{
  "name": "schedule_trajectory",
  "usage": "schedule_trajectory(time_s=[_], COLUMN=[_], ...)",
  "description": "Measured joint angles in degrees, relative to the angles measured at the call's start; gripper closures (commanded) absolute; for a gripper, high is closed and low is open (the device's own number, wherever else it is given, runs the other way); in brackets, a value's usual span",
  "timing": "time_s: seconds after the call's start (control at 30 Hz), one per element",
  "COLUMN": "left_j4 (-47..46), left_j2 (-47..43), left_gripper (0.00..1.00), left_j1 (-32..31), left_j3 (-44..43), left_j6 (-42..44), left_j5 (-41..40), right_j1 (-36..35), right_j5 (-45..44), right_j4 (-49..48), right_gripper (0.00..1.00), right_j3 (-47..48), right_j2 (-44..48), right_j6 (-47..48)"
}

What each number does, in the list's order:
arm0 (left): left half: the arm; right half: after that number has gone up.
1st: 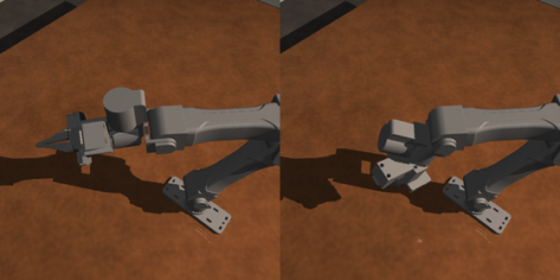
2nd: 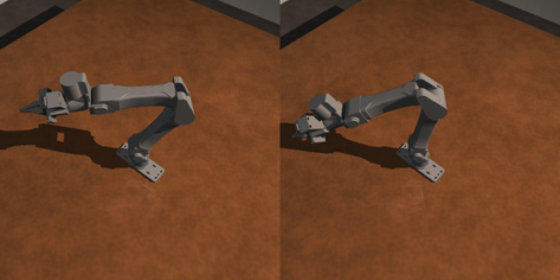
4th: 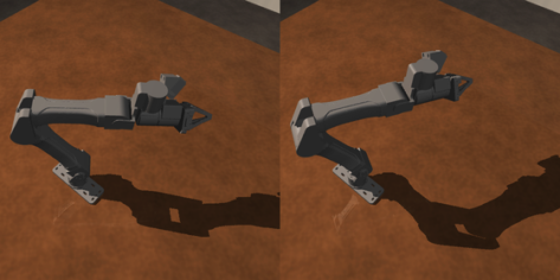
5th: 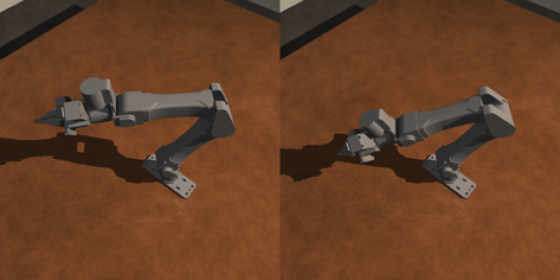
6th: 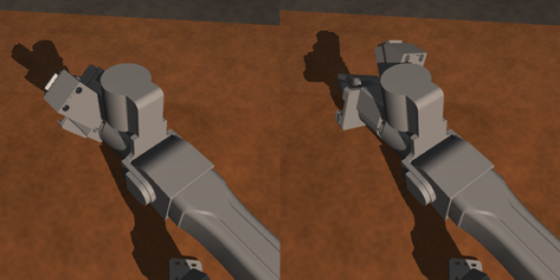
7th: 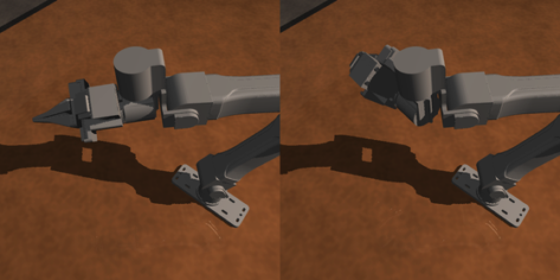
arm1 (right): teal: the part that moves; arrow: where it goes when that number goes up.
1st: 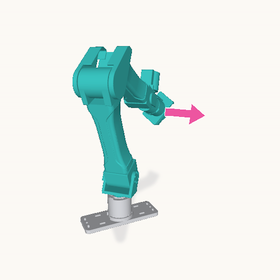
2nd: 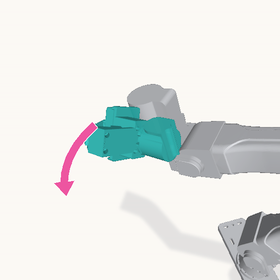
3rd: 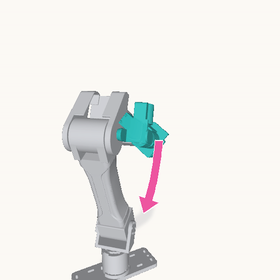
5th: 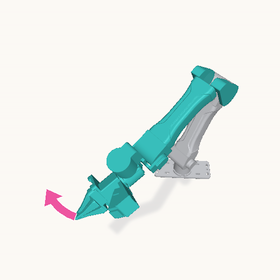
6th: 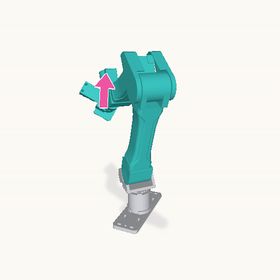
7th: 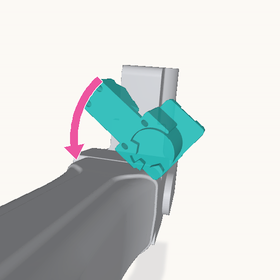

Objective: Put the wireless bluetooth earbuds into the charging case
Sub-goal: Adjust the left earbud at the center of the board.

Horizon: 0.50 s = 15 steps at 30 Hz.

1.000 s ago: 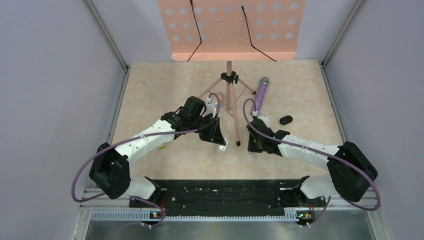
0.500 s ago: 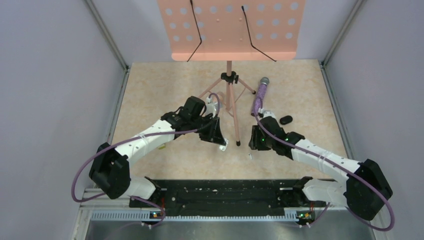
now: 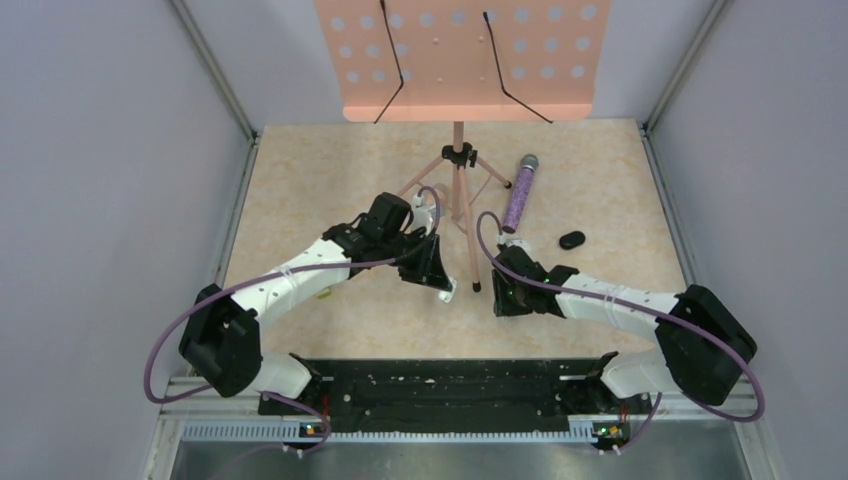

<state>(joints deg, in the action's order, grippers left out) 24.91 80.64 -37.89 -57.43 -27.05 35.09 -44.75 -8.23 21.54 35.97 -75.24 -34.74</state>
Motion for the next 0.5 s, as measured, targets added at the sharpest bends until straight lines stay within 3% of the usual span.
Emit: schedule_trajectory(time_s=[0.33,0.5], left_j4=[-0.02,-0.02], left_j2=[0.00,0.00], left_gripper=[1.00,1.00], left_j1=[0.00,0.00], left_j3=[0.00,0.00], left_j6=[-0.02,-0.02], left_j5=[0.02,0.00], right_j1=[-1.88,-2.01], right_j5=[-2.62,-3.34], right_j4=[-0.94,-1.18], right_gripper=[0.73,0.90], right_j3=[0.17,1.31], right_j2=[-1.99,-3.52], right_j6=[-1.11,-1.46])
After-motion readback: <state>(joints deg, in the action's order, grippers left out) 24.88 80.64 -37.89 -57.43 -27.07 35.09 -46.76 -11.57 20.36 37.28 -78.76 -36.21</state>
